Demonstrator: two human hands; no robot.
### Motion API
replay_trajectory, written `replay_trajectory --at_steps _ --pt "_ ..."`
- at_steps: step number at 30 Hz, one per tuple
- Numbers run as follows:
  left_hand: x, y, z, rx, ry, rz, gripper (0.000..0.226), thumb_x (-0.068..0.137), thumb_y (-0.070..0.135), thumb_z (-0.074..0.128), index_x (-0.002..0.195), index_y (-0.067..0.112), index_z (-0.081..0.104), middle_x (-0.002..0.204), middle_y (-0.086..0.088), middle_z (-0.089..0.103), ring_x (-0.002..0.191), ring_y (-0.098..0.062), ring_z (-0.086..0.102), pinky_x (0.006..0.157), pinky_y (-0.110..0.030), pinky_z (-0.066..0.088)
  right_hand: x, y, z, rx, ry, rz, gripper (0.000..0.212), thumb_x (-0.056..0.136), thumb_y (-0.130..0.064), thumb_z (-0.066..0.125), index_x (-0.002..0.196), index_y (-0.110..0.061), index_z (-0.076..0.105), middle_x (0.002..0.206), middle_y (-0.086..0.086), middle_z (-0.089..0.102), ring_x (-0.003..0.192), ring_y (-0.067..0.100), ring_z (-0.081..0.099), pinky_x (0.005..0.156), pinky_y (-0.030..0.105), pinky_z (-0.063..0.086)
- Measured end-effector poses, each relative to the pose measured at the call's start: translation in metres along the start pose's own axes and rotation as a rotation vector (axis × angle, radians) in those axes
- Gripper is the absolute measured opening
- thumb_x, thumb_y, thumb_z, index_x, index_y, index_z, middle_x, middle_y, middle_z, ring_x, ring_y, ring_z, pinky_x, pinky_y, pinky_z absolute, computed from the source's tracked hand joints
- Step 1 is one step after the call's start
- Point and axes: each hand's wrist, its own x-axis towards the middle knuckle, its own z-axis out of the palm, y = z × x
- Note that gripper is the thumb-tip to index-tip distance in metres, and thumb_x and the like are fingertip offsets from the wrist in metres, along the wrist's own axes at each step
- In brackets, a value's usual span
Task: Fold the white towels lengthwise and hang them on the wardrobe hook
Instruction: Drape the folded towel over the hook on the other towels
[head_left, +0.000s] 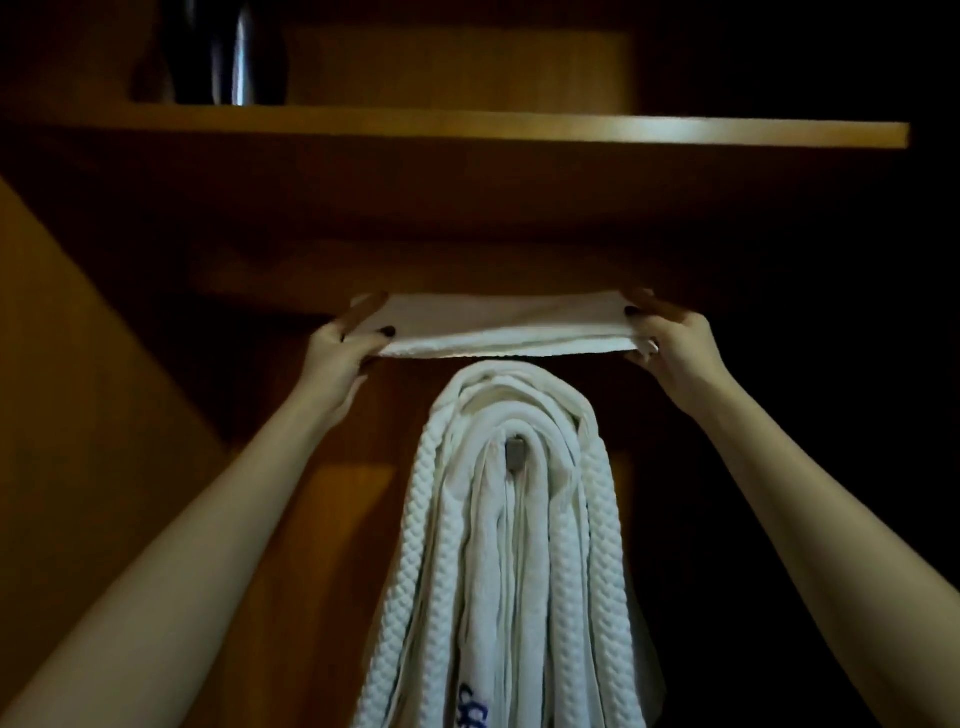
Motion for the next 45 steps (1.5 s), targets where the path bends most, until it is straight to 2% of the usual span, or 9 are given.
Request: replay_trajectory --at_steps 6,12,19,25,30,34,37,41,45 --pt "0.009 -0.026 -0.002 -0.008 0.013 -0.043 0.035 0.081 0.012 0.069 0.102 0.040 0.072 0.102 0.023 0.066 0.098 0.000 0.064 0.077 -0.020 0.044 0.015 0.028 0.000 -0.002 -0.010 0.034 0.033 0.094 0.000 0.053 0.112 -0.024 0.066 0.118 -0.017 0.053 0.115 0.015 0.052 0.082 0.030 0.050" --pt "-0.003 -0.076 -0.010 0.038 0.064 -0.093 0.016 0.075 0.024 0.072 0.091 0.027 0.072 0.098 0.001 0.074 0.090 -0.013 0.068 0.078 -0.031 0.050 0.008 0.073 -0.007 -0.049 -0.020 0.059 0.038 0.091 0.001 0.052 0.097 -0.032 0.070 0.119 -0.003 0.061 0.097 -0.001 0.061 0.066 0.018 0.052" --pt "0.023 -0.105 -0.002 -0.024 0.048 -0.148 0.037 0.085 0.010 0.067 0.118 0.028 0.064 0.110 0.002 0.069 0.094 -0.014 0.068 0.074 -0.028 0.055 0.030 0.095 -0.010 -0.029 0.000 0.191 0.031 0.096 -0.003 0.050 0.122 -0.014 0.062 0.127 0.019 0.058 0.119 0.027 0.055 0.092 0.039 0.047" --pt "-0.008 -0.134 -0.002 0.092 -0.051 -0.292 0.018 0.088 0.013 0.062 0.077 0.017 0.076 0.073 -0.002 0.072 0.073 -0.019 0.066 0.069 -0.032 0.050 -0.014 0.128 -0.015 -0.177 -0.045 0.291 0.019 0.088 0.003 0.057 0.082 -0.003 0.074 0.081 0.016 0.073 0.075 0.025 0.070 0.070 0.035 0.058" --pt "-0.021 -0.125 -0.001 0.142 -0.123 -0.357 0.027 0.092 0.015 0.056 0.071 0.012 0.072 0.081 -0.013 0.067 0.082 -0.024 0.061 0.089 -0.045 0.046 -0.030 0.131 -0.003 -0.229 -0.108 0.332 0.065 0.093 0.002 0.048 0.034 -0.023 0.060 0.039 -0.009 0.051 0.036 0.000 0.047 0.040 0.015 0.040" --pt "-0.026 -0.109 -0.007 0.182 -0.163 -0.383 0.027 0.093 0.020 0.056 0.114 0.006 0.067 0.094 -0.011 0.070 0.079 -0.016 0.064 0.072 -0.028 0.051 -0.036 0.112 -0.007 -0.322 -0.025 0.264 0.016 0.096 -0.016 0.055 0.091 -0.015 0.070 0.081 0.002 0.067 0.070 0.013 0.060 0.062 0.021 0.050" --pt "-0.037 -0.092 -0.016 0.225 -0.033 -0.346 0.031 0.094 0.020 0.057 0.123 0.012 0.062 0.086 -0.003 0.066 0.066 -0.009 0.058 0.056 -0.018 0.049 -0.044 0.096 -0.023 -0.431 0.066 0.164 0.028 0.098 -0.022 0.054 0.124 -0.016 0.061 0.107 -0.004 0.061 0.091 0.008 0.060 0.079 0.024 0.051" --pt "-0.059 -0.065 -0.027 0.399 0.038 -0.223 0.032 0.093 0.021 0.059 0.125 0.022 0.062 0.088 0.003 0.065 0.069 -0.008 0.055 0.055 -0.017 0.045 -0.071 0.072 -0.038 -0.599 0.052 0.153 0.038 0.097 -0.029 0.054 0.134 -0.021 0.054 0.121 0.007 0.058 0.107 0.022 0.059 0.094 0.040 0.051" --pt "-0.096 -0.039 -0.031 0.569 0.015 -0.121 0.035 0.092 0.022 0.061 0.127 0.022 0.060 0.119 -0.008 0.062 0.098 -0.020 0.059 0.071 -0.025 0.046 -0.108 0.055 -0.045 -0.719 0.059 0.064 0.041 0.095 -0.030 0.057 0.135 -0.021 0.054 0.127 0.009 0.055 0.106 0.016 0.053 0.081 0.026 0.040"
